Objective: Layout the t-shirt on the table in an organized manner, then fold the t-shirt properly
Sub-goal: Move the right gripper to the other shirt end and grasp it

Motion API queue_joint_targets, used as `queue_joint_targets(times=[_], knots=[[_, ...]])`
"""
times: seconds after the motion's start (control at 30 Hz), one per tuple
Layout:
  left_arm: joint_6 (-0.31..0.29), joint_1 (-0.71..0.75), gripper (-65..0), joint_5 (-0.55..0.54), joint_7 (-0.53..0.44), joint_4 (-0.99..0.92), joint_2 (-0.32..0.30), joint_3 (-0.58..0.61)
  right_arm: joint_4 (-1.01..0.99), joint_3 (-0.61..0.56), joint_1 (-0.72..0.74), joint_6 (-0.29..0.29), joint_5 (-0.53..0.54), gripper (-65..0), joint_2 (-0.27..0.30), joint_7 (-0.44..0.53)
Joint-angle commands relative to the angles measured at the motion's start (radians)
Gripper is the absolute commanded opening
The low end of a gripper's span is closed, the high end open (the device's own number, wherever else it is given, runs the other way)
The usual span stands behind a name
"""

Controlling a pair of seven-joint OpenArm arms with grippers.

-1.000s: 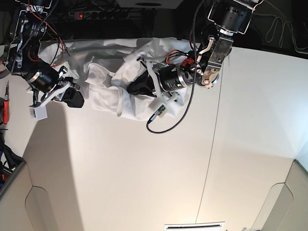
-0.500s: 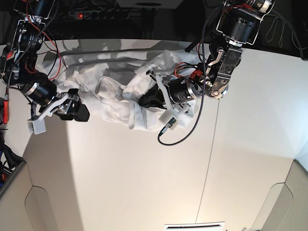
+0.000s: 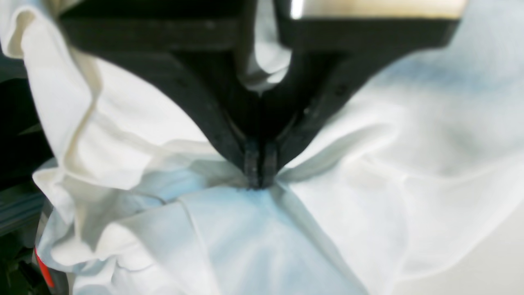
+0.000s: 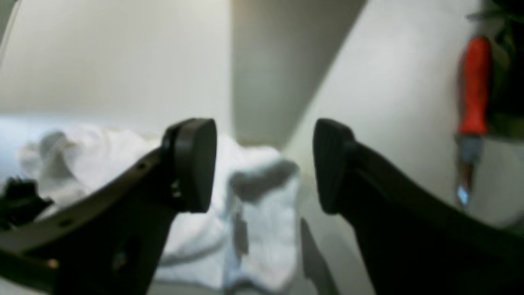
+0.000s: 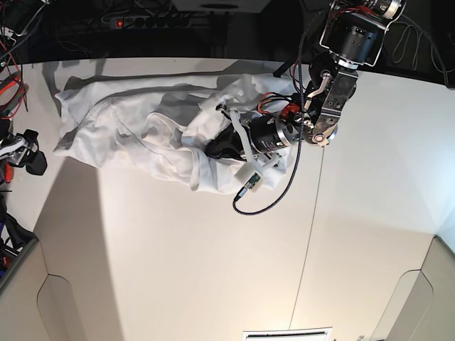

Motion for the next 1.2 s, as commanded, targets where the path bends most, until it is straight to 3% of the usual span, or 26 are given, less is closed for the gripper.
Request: queue_joint_targets(times=[0.0,0.17,0.4,0.47,0.53,0.7,0.97,1.17], knots=[[0.009,-0.016,-65.0,0.003,0.0,0.01,0.0,-0.002,0.004,0.003,-0.011,0.005,0.027,-27.7,0.02,0.012],[0.009,-0.016,-65.0,0.003,0.0,0.01,0.0,-0.002,-0.131,0.001,-0.047,0.023,0.093,-27.7,0.021,0.022],[0.009,-0.016,-65.0,0.003,0.0,0.01,0.0,-0.002,-0.327,-0.06,-0.047,0.038,0.099,-27.7,0.021,0.102],[0.009,-0.016,-65.0,0.003,0.0,0.01,0.0,-0.002,-0.34,-0.101,-0.047,0.038,0.079,-26.2,0.021,0.102],[0.009,-0.016,-65.0,0.003,0.0,0.01,0.0,-0.002,-0.34,-0.15,-0.047,0.037,0.047,-20.2,0.021,0.104],[0.009,-0.016,-65.0,0.003,0.001,0.01,0.0,-0.002,-0.34,-0.241,-0.047,0.026,-0.02,-20.4,0.02,0.172],[0.009,-0.016,-65.0,0.003,0.001,0.01,0.0,-0.002,-0.34,-0.254,-0.047,0.026,0.031,-20.5,0.02,0.166],[0.009,-0.016,-65.0,0.003,0.001,0.01,0.0,-0.002,-0.34,-0.254,-0.047,0.03,0.136,-20.5,0.02,0.084]])
